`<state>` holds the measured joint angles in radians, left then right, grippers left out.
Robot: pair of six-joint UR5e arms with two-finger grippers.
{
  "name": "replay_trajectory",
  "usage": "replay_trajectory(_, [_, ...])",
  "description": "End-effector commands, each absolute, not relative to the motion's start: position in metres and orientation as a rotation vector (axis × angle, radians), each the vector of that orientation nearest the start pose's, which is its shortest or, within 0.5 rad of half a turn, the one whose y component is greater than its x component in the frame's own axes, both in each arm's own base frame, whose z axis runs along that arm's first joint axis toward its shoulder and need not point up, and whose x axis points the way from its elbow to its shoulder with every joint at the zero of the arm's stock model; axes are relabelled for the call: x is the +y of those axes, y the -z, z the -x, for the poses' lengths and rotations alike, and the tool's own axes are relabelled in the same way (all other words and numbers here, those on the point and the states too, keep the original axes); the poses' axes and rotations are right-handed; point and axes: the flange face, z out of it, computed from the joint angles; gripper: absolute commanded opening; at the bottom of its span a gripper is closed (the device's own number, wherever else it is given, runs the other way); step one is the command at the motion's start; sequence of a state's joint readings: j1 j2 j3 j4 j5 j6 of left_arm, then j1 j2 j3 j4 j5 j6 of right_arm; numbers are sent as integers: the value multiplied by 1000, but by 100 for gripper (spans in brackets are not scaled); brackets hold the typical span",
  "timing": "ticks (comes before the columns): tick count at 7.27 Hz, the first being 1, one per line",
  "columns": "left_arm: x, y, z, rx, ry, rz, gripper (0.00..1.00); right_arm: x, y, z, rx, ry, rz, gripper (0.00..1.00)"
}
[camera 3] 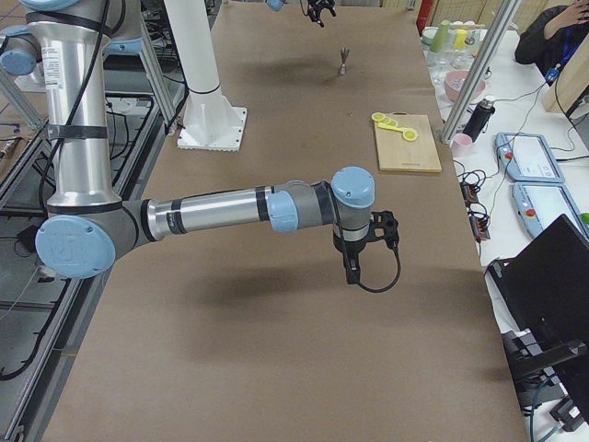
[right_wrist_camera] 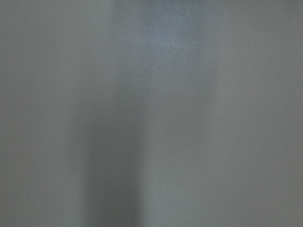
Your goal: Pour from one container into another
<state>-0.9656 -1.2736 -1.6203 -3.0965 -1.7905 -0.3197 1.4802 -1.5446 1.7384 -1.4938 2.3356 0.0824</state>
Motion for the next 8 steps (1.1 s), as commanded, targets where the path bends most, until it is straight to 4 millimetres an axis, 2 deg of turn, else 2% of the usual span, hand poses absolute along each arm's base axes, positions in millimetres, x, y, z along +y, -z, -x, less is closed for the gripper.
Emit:
replay_trajectory(1, [-361, -599, -152, 827, -268, -1101, 98, -531, -531, 24, -800, 230, -267, 100])
replay_trajectory(2, [-356, -600, -162, 847, -248, -1105, 98, -535, -522, 46, -807, 281, -298, 100])
replay_trajectory(4, [-355, -604, -168, 848, -216, -1113, 98, -543, -530, 67, -832, 374, -441, 100])
replay_trajectory(6, [-360, -600, -181, 841, -166, -1130, 97, -540, -525, 94, -856, 460, -525, 100])
replay_trajectory(7, [-373, -595, -189, 847, -80, -1135, 97, -539, -516, 115, -880, 514, -545, 100])
replay_trajectory(8, [-376, -595, -198, 865, -47, -1125, 97, -533, -512, 143, -905, 585, -585, 100])
